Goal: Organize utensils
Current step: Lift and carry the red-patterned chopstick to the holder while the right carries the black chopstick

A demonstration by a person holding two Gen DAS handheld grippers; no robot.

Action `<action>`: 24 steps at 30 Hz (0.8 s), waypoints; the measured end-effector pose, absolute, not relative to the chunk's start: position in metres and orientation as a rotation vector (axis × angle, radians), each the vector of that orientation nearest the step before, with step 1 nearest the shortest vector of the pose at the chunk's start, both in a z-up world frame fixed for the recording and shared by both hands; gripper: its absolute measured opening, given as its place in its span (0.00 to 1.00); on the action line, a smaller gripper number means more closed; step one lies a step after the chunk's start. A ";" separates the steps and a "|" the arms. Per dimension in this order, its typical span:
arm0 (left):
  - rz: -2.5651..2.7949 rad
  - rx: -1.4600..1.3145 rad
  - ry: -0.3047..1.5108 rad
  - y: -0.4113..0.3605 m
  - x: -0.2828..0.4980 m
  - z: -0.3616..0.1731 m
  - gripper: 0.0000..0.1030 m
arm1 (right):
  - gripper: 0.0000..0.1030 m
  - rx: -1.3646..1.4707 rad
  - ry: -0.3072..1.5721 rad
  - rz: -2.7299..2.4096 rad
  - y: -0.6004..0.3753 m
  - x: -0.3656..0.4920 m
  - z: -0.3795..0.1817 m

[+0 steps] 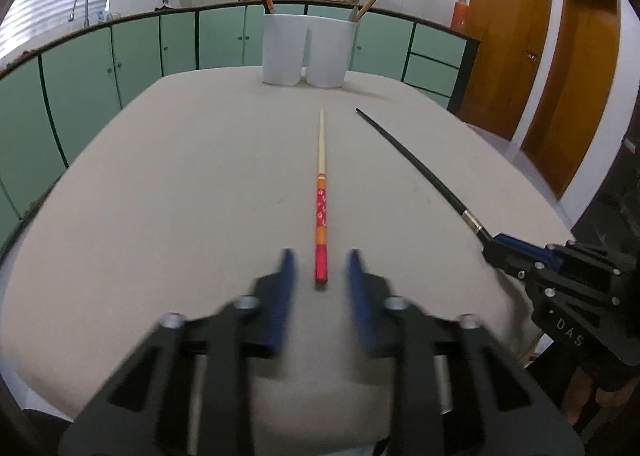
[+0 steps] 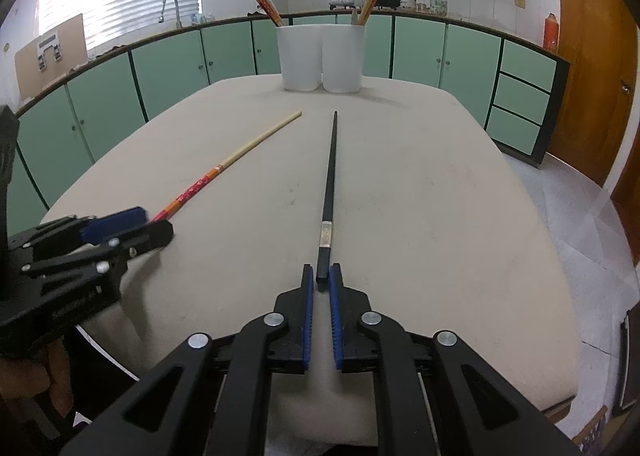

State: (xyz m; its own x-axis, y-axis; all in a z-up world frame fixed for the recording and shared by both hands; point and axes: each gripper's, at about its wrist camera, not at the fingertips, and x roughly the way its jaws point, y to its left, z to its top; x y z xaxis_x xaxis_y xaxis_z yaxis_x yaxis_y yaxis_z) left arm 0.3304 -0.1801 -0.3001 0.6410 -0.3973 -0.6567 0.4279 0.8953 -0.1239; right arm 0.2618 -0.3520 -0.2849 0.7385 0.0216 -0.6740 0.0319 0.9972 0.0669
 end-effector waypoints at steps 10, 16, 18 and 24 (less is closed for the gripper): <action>-0.453 -0.053 0.772 -0.159 0.320 -0.252 0.05 | 0.06 0.141 0.700 0.022 -0.361 0.242 -0.236; -0.446 -0.069 0.739 -0.142 0.314 -0.208 0.05 | 0.06 0.103 0.654 0.041 -0.362 0.244 -0.184; -0.457 -0.074 0.730 -0.138 0.318 -0.190 0.05 | 0.06 0.088 0.651 0.053 -0.364 0.253 -0.163; -0.463 -0.040 0.707 -0.132 0.336 -0.149 0.05 | 0.06 0.050 0.691 0.078 -0.369 0.285 -0.122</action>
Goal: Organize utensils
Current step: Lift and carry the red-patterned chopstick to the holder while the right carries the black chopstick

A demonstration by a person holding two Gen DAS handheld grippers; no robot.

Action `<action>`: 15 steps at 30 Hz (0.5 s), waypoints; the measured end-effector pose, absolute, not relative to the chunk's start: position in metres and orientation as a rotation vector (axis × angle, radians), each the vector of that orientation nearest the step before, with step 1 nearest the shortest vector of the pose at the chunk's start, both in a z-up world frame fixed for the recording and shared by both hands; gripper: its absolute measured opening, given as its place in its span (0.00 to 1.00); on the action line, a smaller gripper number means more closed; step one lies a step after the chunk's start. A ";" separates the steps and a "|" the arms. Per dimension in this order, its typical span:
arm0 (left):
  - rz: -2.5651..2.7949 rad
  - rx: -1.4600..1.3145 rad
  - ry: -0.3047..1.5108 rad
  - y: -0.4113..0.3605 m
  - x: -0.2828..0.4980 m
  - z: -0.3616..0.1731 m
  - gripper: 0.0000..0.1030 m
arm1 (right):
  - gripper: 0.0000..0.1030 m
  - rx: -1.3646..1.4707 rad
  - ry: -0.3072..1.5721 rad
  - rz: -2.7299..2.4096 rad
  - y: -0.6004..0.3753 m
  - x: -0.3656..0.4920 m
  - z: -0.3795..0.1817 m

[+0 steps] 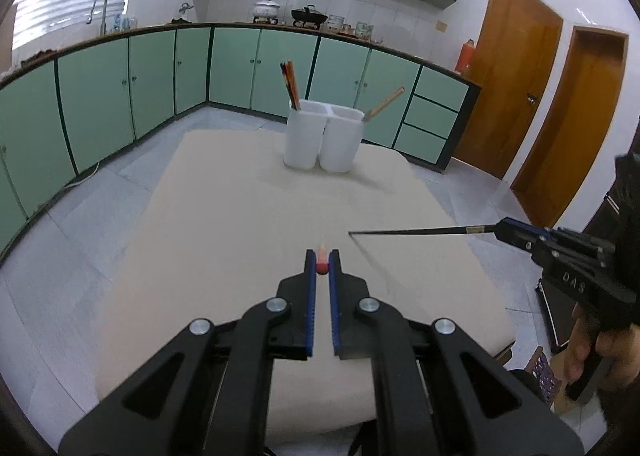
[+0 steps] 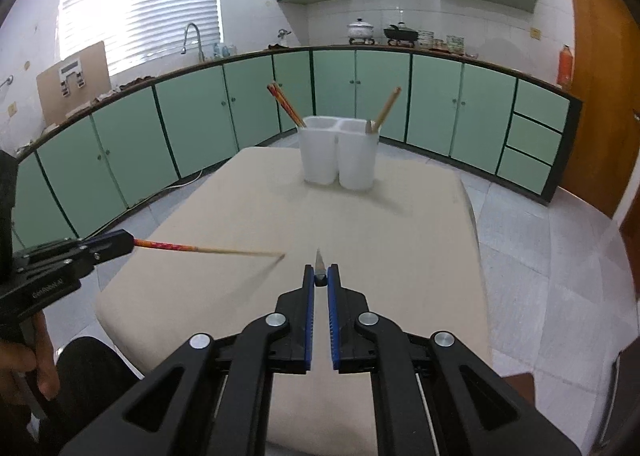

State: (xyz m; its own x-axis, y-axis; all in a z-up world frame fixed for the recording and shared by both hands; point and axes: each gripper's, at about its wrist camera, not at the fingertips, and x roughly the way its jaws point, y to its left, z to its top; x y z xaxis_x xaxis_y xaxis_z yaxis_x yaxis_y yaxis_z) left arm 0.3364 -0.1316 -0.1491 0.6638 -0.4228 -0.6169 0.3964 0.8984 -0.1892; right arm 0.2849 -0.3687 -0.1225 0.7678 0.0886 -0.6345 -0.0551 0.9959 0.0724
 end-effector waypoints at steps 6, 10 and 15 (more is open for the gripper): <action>-0.502 -0.024 0.768 -0.132 0.369 -0.131 0.05 | 0.06 -0.021 0.754 0.128 -0.362 0.323 -0.087; -0.531 -0.024 0.821 -0.135 0.397 -0.123 0.05 | 0.06 -0.047 0.792 0.140 -0.359 0.354 -0.074; -0.560 0.021 0.856 -0.148 0.427 -0.106 0.05 | 0.06 -0.075 0.859 0.161 -0.356 0.386 -0.060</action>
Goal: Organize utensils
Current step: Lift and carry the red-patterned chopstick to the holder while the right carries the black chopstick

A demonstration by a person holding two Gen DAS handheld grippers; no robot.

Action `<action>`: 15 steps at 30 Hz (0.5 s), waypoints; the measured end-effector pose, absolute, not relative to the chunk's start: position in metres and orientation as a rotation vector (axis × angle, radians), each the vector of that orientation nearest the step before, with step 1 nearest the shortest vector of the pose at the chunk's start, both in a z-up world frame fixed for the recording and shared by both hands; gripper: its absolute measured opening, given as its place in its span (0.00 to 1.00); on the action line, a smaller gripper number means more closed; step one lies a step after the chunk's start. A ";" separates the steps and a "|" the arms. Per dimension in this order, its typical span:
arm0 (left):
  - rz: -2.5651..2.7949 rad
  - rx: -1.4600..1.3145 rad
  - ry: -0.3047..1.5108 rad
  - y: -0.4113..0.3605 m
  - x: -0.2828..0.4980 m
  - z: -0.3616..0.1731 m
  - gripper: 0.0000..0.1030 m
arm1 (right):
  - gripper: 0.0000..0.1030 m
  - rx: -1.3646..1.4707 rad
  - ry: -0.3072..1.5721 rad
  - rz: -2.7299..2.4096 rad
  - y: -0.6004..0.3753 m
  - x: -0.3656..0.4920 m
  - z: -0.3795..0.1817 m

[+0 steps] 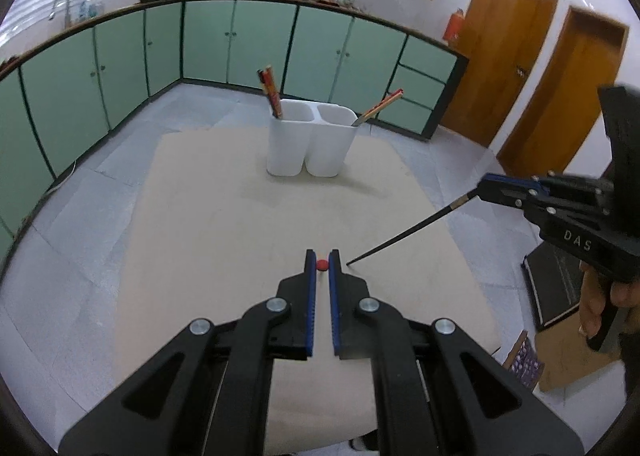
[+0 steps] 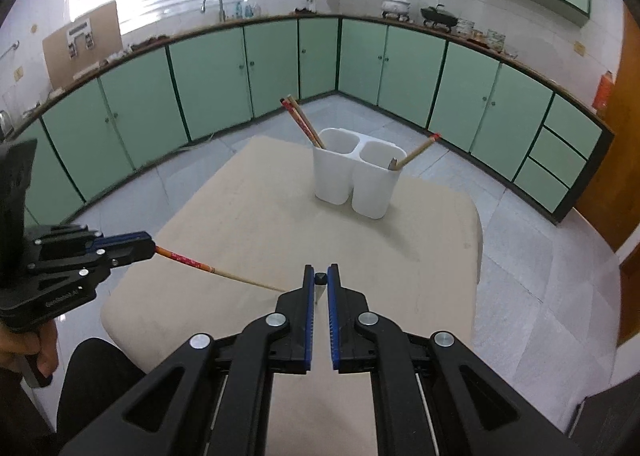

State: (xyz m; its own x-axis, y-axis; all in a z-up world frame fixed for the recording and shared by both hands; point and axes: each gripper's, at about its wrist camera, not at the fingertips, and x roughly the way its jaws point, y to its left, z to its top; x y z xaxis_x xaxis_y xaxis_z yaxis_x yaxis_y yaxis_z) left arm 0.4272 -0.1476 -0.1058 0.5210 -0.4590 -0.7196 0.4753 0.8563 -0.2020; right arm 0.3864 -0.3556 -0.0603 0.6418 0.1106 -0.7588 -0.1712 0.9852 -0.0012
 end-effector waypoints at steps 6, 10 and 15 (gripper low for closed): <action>-0.581 0.050 0.893 -0.160 0.460 -0.083 0.05 | 0.06 -0.045 0.925 0.173 -0.365 0.421 -0.039; -0.570 0.082 0.891 -0.167 0.475 -0.070 0.05 | 0.06 -0.043 0.955 0.165 -0.371 0.435 -0.031; -0.565 0.107 0.878 -0.174 0.487 -0.053 0.05 | 0.06 -0.059 0.961 0.160 -0.371 0.442 -0.021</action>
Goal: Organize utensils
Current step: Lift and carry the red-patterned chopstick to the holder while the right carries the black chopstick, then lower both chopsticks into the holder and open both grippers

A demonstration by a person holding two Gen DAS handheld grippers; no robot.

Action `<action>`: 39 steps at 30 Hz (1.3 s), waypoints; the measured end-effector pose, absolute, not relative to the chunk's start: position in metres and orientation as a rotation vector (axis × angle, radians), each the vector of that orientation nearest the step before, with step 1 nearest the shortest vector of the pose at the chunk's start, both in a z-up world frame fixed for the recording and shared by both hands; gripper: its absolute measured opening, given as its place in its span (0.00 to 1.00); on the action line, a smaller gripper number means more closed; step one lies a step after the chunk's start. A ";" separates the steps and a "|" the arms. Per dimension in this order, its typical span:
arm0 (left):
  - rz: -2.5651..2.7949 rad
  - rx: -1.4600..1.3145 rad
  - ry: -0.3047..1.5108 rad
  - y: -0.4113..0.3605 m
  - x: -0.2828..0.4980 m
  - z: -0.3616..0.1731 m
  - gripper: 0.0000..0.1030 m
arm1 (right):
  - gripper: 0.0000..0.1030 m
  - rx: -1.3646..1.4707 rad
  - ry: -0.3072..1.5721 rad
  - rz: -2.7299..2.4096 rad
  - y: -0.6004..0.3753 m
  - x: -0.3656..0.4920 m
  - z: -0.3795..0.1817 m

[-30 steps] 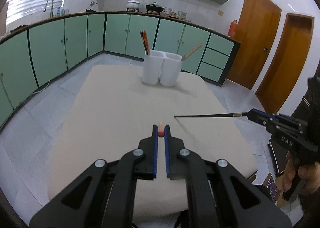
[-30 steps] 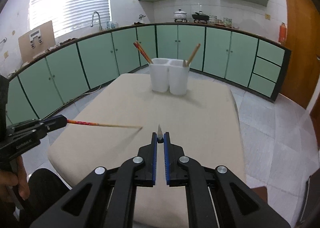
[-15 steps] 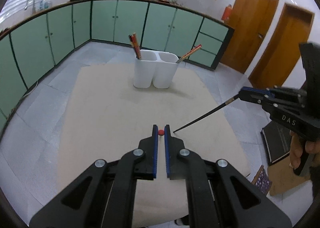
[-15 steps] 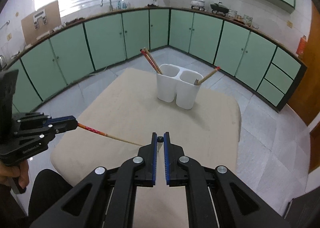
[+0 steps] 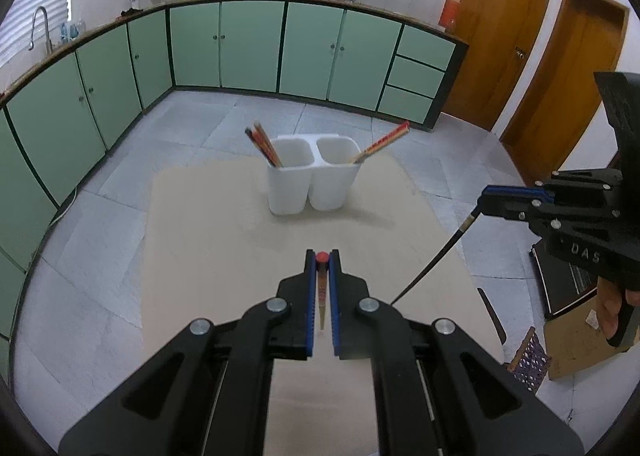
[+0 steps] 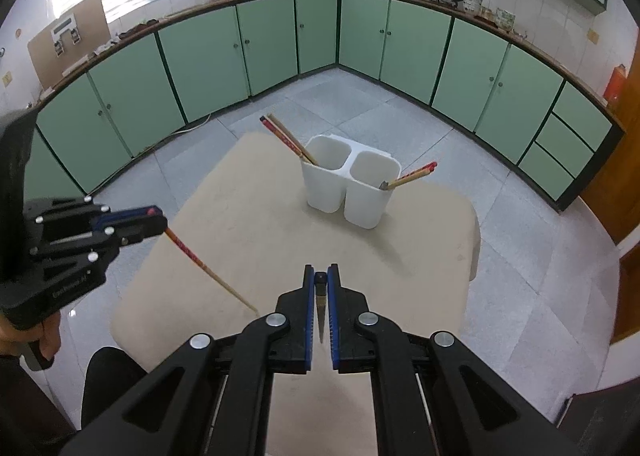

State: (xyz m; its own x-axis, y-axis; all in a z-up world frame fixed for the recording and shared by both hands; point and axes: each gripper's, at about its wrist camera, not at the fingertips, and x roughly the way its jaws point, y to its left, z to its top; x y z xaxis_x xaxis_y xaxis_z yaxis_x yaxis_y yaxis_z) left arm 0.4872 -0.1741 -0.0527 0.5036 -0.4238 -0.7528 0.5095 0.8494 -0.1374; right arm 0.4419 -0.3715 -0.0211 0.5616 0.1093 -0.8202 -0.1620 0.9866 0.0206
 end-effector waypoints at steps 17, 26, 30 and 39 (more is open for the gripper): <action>-0.534 0.076 0.789 -0.200 0.546 0.021 0.05 | 0.06 -0.025 0.873 0.107 -0.383 0.495 0.061; -0.500 -0.002 0.708 -0.211 0.599 0.055 0.05 | 0.06 -0.004 0.818 0.064 -0.391 0.546 0.091; -0.481 -0.024 0.685 -0.218 0.623 0.055 0.05 | 0.06 0.009 0.810 0.049 -0.395 0.573 0.088; -0.468 -0.034 0.689 -0.239 0.671 0.001 0.05 | 0.06 0.032 0.842 0.015 -0.415 0.628 0.037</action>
State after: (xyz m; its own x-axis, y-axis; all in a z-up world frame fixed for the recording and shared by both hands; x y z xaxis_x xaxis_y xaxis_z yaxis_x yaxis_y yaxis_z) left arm 0.6715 -0.2391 0.0012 0.6726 -0.4263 -0.6049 0.4045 0.8963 -0.1820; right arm 0.6284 -0.4154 0.0367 0.6662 0.0259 -0.7454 -0.0004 0.9994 0.0344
